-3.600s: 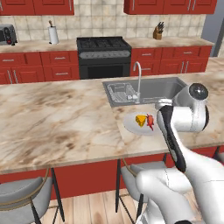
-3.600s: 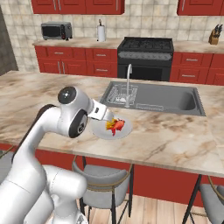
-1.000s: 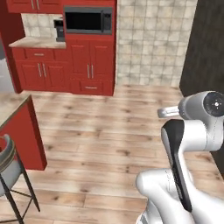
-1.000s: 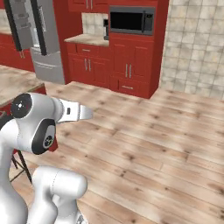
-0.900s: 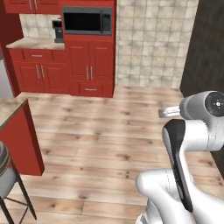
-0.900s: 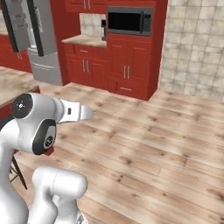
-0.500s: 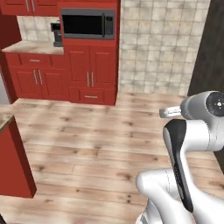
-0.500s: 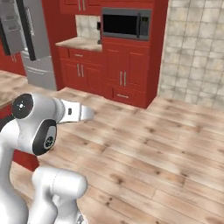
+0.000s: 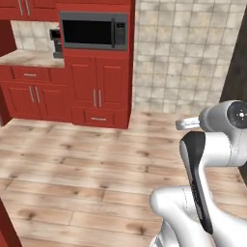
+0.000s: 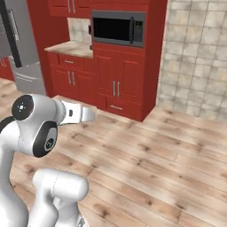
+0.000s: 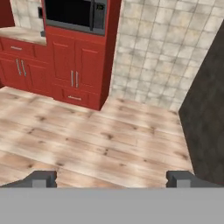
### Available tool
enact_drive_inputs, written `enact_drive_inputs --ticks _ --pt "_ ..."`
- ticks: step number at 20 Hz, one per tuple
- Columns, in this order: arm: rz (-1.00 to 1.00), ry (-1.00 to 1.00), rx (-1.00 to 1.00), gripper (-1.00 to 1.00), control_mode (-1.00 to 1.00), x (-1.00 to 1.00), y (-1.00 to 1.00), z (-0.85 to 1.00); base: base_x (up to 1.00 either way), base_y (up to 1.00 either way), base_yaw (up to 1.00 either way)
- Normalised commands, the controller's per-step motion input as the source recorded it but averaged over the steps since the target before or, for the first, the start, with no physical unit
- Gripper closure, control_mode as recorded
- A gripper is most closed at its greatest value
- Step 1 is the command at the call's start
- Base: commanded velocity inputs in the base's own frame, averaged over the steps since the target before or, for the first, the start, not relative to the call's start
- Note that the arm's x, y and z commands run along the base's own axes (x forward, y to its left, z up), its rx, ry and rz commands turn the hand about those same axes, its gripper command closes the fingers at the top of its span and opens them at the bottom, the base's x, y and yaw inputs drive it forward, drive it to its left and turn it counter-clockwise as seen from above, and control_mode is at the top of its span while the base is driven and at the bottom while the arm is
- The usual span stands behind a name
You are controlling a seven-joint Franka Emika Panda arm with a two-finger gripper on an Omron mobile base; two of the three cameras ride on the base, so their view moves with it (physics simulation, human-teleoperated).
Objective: Take the cheese, fish, and tomato from the fridge and place them on the plate on the dining counter to create an appetizer plate.
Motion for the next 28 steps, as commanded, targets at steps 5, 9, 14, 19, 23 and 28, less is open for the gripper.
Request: enact_drive_inputs --ticks 5,9,14,19,23,28 --pt "0.00 0.00 0.00 -1.00 1.00 0.00 0.00 0.00 1.00 -0.19 0.30" --pt "0.00 0.00 0.00 -1.00 1.00 0.00 0.00 0.00 1.00 0.00 0.77" --pt "0.00 0.00 0.00 -1.00 1.00 0.00 0.00 0.00 0.98 0.00 0.87" --pt "0.00 0.00 0.00 -1.00 1.00 0.00 0.00 0.00 1.00 -0.03 0.81" --pt "0.00 0.00 0.00 -1.00 1.00 0.00 0.00 0.00 1.00 -0.02 0.79" --pt "0.00 0.00 0.00 -1.00 1.00 0.00 0.00 0.00 1.00 -0.15 0.69"
